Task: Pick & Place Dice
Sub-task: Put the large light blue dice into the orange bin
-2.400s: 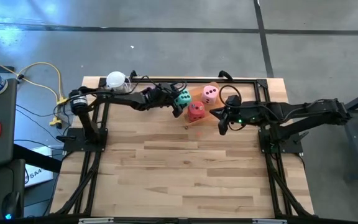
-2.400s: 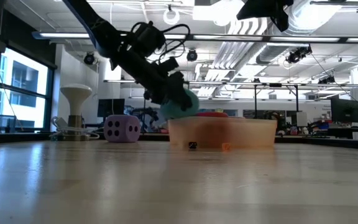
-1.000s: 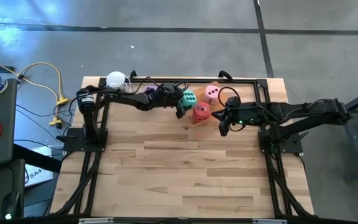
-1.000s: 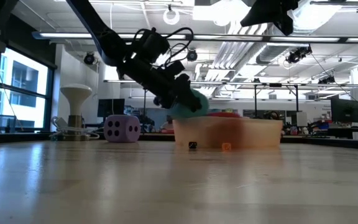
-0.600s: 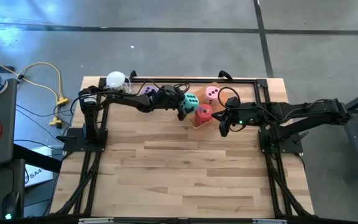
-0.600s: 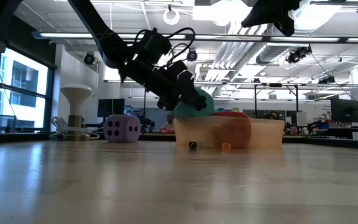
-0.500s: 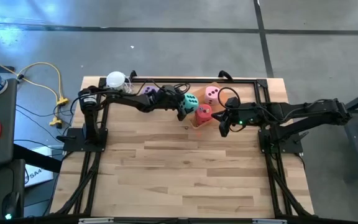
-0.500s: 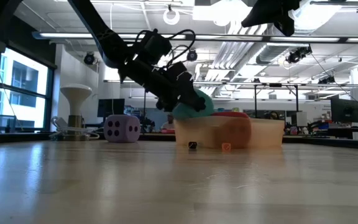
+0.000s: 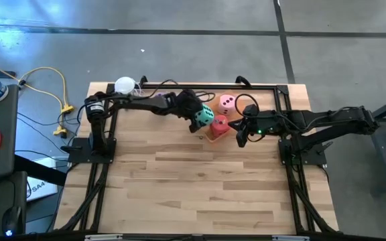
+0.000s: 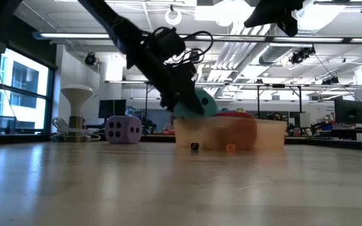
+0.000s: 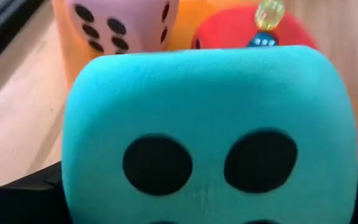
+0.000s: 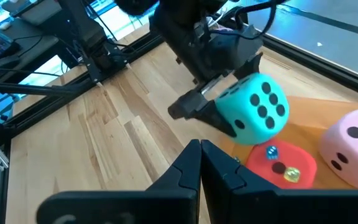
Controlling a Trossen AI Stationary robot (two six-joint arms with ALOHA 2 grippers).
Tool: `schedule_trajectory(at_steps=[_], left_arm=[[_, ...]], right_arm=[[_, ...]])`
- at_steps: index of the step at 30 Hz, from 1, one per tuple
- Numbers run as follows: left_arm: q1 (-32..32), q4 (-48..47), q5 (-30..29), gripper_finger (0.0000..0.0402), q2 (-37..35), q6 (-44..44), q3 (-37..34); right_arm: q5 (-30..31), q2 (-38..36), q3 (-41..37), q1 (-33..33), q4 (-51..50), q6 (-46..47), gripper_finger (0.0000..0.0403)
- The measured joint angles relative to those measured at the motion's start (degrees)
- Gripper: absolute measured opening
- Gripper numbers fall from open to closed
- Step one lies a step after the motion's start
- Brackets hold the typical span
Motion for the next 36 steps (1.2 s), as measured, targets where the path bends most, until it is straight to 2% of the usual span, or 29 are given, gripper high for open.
schedule_trajectory(at_steps=[2, 4, 11, 19, 23, 29, 36], left_arm=[[0.07, -7.37, -1.98, 0.04, 0.01, 3.47, 3.13], [0.08, -10.36, -4.38, 0.04, 0.21, 5.41, 4.81], [-0.68, -11.32, -5.01, 0.04, 1.2, 8.22, 5.86], [-1.8, -10.71, -4.86, 0.04, 4.71, 6.78, 6.04], [-1.99, -11.18, -8.19, 0.04, 2.86, 7.84, 5.86], [-1.93, -14.98, -15.36, 0.04, -0.42, 16.36, 5.64], [-1.88, -26.85, -15.4, 0.04, -0.74, 16.95, 8.96]], right_arm=[[0.0, 0.0, 0.0, 0.02, 0.0, 0.0, 0.0002], [0.0, 0.0, 0.0, 0.02, 0.0, -0.02, 0.0002], [0.02, 0.0, 0.0, 0.0, 0.0, -0.02, 0.0002], [0.02, 0.0, 0.0, 0.01, -0.63, 0.04, 0.0002], [0.03, 0.0, 0.0, 0.0, -1.15, 0.09, 0.0002], [0.02, 0.0, 0.0, 0.0, -1.26, 0.13, 0.0002], [0.04, 0.0, 0.0, 0.0, -1.43, -0.09, 0.0002]])
